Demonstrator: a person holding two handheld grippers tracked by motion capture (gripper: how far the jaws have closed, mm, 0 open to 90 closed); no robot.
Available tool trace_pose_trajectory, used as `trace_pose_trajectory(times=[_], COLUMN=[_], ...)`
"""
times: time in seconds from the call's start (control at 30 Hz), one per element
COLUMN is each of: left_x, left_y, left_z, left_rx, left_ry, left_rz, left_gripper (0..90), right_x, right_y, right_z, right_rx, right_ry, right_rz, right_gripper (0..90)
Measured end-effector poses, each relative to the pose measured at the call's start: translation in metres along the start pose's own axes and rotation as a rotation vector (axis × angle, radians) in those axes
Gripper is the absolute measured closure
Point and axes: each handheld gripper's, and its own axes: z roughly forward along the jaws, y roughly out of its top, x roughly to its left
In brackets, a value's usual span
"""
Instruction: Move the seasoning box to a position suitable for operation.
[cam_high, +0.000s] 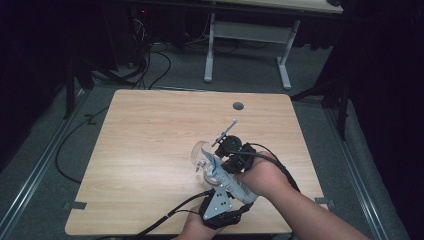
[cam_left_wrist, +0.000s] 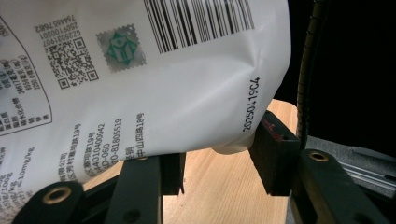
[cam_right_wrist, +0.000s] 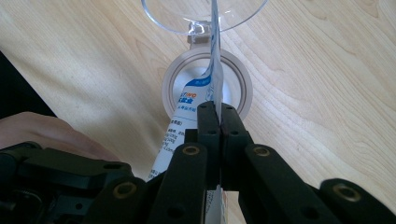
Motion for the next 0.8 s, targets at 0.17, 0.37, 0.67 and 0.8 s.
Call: trace_pose_trajectory(times=[0.17,0.37,0.67,0.8], left_x=[-0.001,-0.001,0.0,0.002], left_y=[-0.003,-0.009,-0.012,-0.014], left_z=[-0.001,-0.001,-0.002,-0.002], left_rx=[0.003,0.013,0.016,0.024], left_ry=[-0.005,-0.007,-0.001,0.002], left_rz=[0.01,0.019,0.023,0.027], left_gripper=[58.5,58.7,58.8,58.9], right_x=[0.0,-0.001,-0.002,-0.002], right_y=[-0.002,-0.007,-0.009,-0.01], right_z=[-0.001,-0.002,-0.004,-0.004], right_rx=[-0.001,-0.004,-0.011,-0.013], right_ry=[-0.001,0.001,0.002,0.004], right_rz=[0.003,0.013,0.016,0.02], right_gripper=[89.7,89.7,89.7,89.7])
